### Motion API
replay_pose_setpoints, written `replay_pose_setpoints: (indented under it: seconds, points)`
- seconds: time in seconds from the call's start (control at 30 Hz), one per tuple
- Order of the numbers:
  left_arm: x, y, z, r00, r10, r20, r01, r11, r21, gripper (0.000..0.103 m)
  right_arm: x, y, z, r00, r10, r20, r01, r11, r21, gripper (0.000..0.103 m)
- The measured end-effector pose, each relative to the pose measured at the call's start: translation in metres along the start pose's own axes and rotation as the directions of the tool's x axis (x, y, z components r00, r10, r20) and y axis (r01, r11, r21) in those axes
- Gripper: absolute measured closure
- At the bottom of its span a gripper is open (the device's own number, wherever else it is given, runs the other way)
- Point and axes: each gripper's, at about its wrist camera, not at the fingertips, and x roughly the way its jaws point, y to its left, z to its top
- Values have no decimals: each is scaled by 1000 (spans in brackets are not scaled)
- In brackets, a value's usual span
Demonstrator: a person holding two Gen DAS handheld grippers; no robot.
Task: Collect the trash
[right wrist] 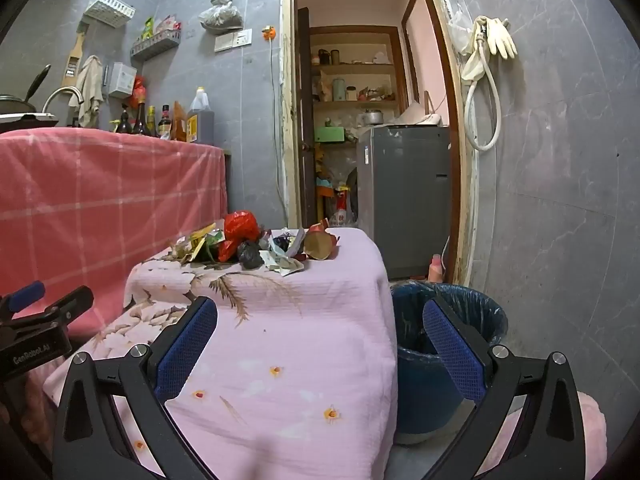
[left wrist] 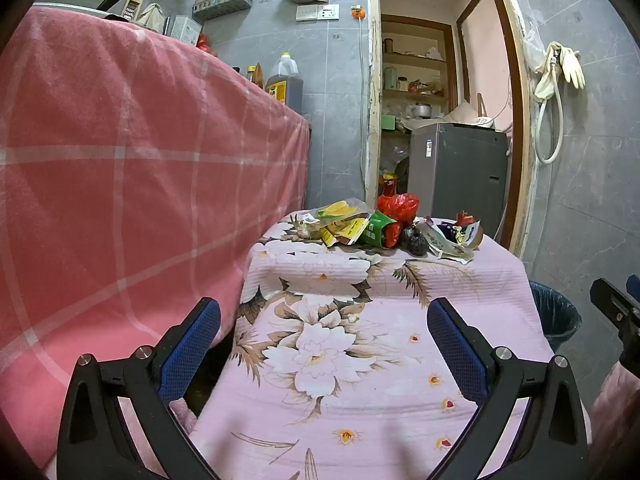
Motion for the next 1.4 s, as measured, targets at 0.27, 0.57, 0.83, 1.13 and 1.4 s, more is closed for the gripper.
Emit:
replay_pose_setpoints:
  seconds: [0.27, 0.57, 0.83, 1.13, 1.4]
  points:
    - [-1, 0, 0, 1000, 0, 3, 0, 1000, -1, 2, -1, -1, 0, 1000, -1, 0, 1, 1000, 4, 0]
    - [-8, -5, -2, 1000, 4, 7, -4, 1000, 1, 2, 1, 1, -2, 1000, -2, -9, 2, 1000, -7, 0]
    - [0, 0, 0, 1000, -1, -2, 1, 1000, -5, 2, 0, 1, -2, 1000, -3, -10, 3, 1000, -7, 0]
    - [0, 0, 0, 1000, -2, -2, 2, 1000, -5, 2, 1, 1, -2, 1000, -3, -10, 3, 1000, -8, 0]
    - [0, 0, 0, 1000, -1, -2, 1, 1000, -5, 2, 1, 2, -2, 1000, -3, -10, 3, 1000, -8, 0]
